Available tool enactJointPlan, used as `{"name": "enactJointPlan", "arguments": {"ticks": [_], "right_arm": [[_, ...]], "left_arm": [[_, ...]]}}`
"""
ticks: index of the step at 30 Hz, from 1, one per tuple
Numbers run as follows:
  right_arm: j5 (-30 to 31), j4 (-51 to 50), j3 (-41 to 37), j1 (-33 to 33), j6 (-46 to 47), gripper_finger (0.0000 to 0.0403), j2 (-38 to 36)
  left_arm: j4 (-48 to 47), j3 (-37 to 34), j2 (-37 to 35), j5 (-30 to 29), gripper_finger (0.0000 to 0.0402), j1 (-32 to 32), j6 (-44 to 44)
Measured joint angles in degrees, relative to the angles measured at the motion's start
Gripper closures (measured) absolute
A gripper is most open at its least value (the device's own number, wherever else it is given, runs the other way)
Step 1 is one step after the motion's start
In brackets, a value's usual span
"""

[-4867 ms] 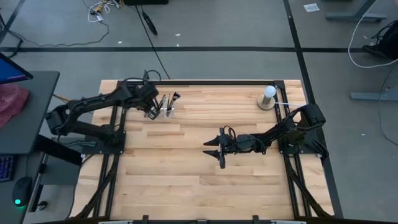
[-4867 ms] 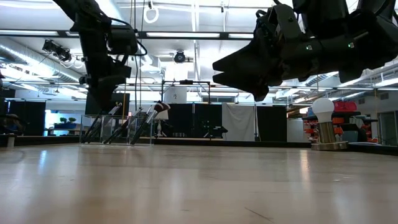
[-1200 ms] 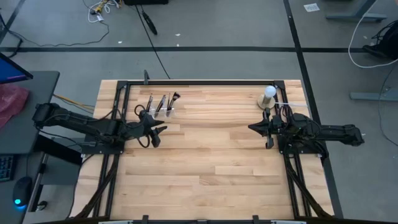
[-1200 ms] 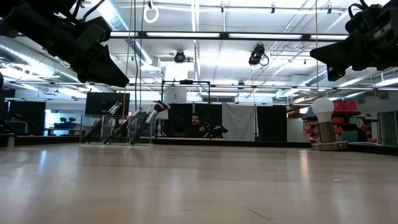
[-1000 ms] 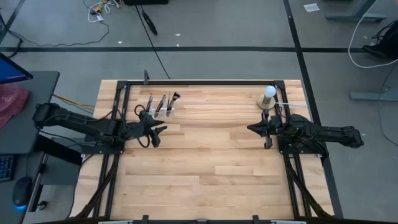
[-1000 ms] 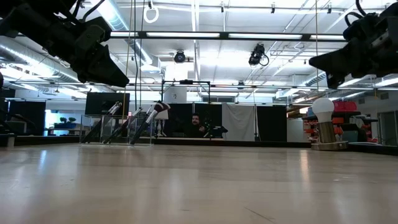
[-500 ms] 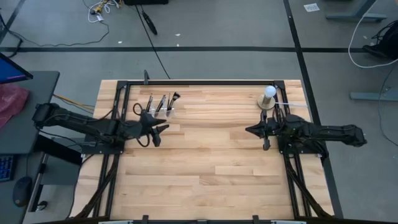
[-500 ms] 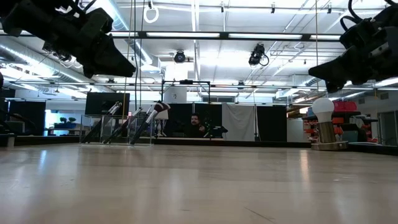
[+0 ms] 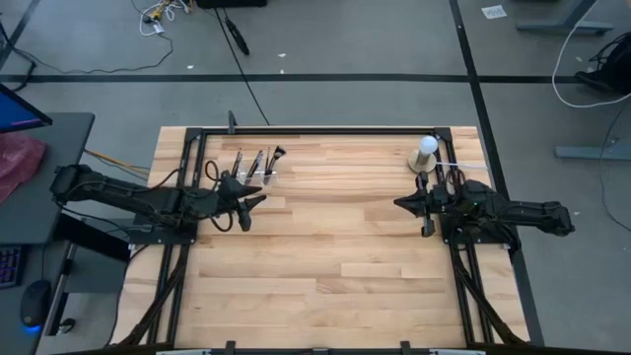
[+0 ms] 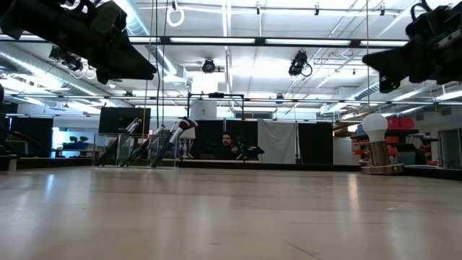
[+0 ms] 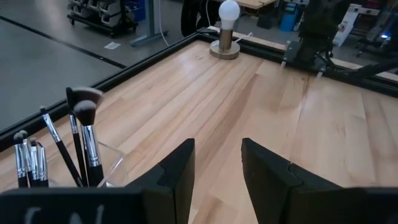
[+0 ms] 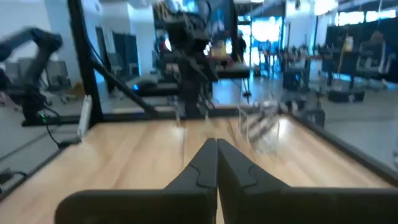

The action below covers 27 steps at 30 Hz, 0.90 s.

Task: Put items in baskets/containers
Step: Return to Home Position

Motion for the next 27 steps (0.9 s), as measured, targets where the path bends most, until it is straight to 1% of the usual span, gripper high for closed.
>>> {"name": "enactJointPlan", "arguments": {"ticks": [2, 6, 14, 16, 20, 23, 25, 27], "right_arm": [[-0.9, 0.0, 0.0, 0.1, -0.4, 0.04, -1.8], [-3.2, 0.0, 0.0, 0.1, -1.1, 0.0396, -2.1], [-4.2, -1.7, 0.0, 0.8, -0.4, 0.0396, -2.1], [-3.7, -1.8, 0.0, 1.1, 0.1, 0.0398, -2.1], [-0.9, -2.2, 0.0, 2.1, 0.8, 0.0399, -2.1], [-0.8, -2.2, 0.0, 2.6, 0.4, 0.0395, -2.1], [-0.8, -2.2, 0.0, 2.7, 0.3, 0.0392, -2.1], [-0.8, -2.2, 0.0, 2.7, 0.5, 0.039, -2.1]], "left_arm": [[0.4, 0.0, -0.2, 0.0, 0.0269, 0.0, 0.0], [0.1, 0.0, -0.2, 0.0, 0.0269, 0.0, 0.1], [0.2, 0.0, -0.2, -0.8, 0.0269, 0.0, 0.4], [0.2, 0.0, -0.2, -1.2, 0.0269, 0.0, 0.4], [0.6, 0.0, -0.2, -1.5, 0.0269, 0.0, 0.4], [1.4, 0.0, -0.2, -1.5, 0.0269, 0.0, 0.5], [1.7, 0.0, -0.2, -1.5, 0.0276, 0.0, 0.6], [2.4, 0.0, -0.2, -1.4, 0.0294, 0.0, 0.6]]}}
